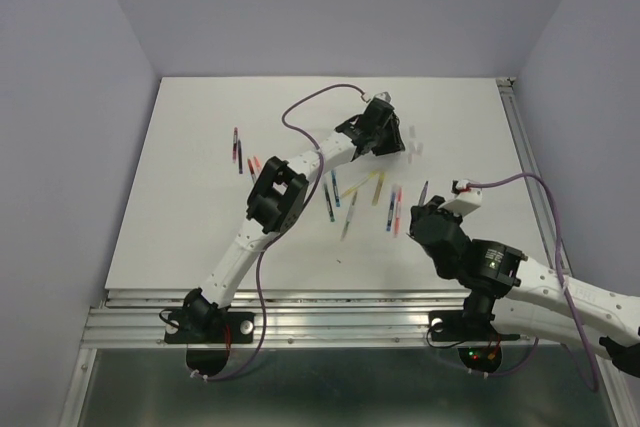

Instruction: Open the pen caps

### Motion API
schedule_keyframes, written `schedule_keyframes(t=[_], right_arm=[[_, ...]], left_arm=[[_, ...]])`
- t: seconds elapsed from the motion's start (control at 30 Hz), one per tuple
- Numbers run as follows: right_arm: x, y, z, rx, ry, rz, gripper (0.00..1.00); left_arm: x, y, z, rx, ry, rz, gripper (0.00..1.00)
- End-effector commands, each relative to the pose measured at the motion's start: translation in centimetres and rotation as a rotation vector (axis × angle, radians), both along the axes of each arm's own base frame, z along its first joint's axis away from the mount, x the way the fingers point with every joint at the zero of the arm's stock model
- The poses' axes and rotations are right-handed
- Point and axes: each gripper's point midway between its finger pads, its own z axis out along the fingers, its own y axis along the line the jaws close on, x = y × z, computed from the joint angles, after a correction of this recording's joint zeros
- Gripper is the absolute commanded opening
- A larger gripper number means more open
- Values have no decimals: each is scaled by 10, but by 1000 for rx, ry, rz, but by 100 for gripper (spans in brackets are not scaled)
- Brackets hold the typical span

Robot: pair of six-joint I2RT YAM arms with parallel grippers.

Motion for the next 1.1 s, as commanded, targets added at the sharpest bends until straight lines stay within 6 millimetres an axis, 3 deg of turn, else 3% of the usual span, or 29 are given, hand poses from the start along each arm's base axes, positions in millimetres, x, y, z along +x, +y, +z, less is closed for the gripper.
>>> schedule_keyframes(t=[0.0,0.13,0.23,0.27,0.33,0.43,0.47,0.5,0.53,0.57,0.6,0.63,0.67,0.7,0.73,0.77,0.8,0.83,0.87,0.9,0.93,0.97,1.03,1.07], right_arm=[[4,-4,4,-3,-41,-19,1],[3,-4,4,3,-42,-7,1],[2,-4,8,17,-49,-4,1],[2,-4,9,19,-50,-1,1],[2,-2,10,24,-50,7,1],[2,2,11,30,-38,22,1],[1,6,9,29,-28,33,1],[2,8,10,34,-25,39,1],[2,10,11,37,-23,44,1],[2,16,10,39,-17,60,1],[3,20,10,44,-14,69,1],[4,23,10,43,-12,78,1],[4,27,11,48,-11,88,1],[6,35,14,60,-14,112,1],[7,41,11,46,-7,126,1],[9,47,11,43,-3,144,1],[11,60,11,38,-3,182,1],[12,69,10,36,2,208,1],[14,77,9,33,6,230,1],[15,90,12,45,-2,274,1],[18,100,16,45,-6,296,1],[22,111,4,9,18,316,1],[31,136,8,-10,7,371,2],[39,146,-13,-69,48,373,2]], left_arm=[[-3,-5,23,-30,-25,-40,45],[-6,-3,36,-32,-47,-58,53],[-9,-1,57,-40,-73,-70,55],[-10,0,76,-52,-103,-79,57],[-13,4,90,-52,-129,-89,71],[-16,15,124,-51,-191,-88,82],[-17,22,148,-60,-231,-79,84],[-20,30,145,-43,-224,-73,86],[-21,42,170,-53,-257,-48,86],[-24,49,175,-48,-265,-39,87],[-30,61,159,-13,-240,-32,87],[-34,69,162,-8,-245,-24,88],[-40,84,185,-18,-280,6,88],[-47,101,163,22,-251,23,89],[-53,113,162,30,-245,51,89],[-56,137,185,37,-292,134,89],[-67,161,154,84,-237,194,91],[-73,177,150,99,-227,247,92],[-80,205,169,92,-261,346,94],[-88,222,161,109,-247,389,94],[-105,247,126,171,-193,432,95],[-115,267,139,123,-194,535,95],[-146,298,101,179,-101,610,95],[-158,307,108,128,-97,646,95]])
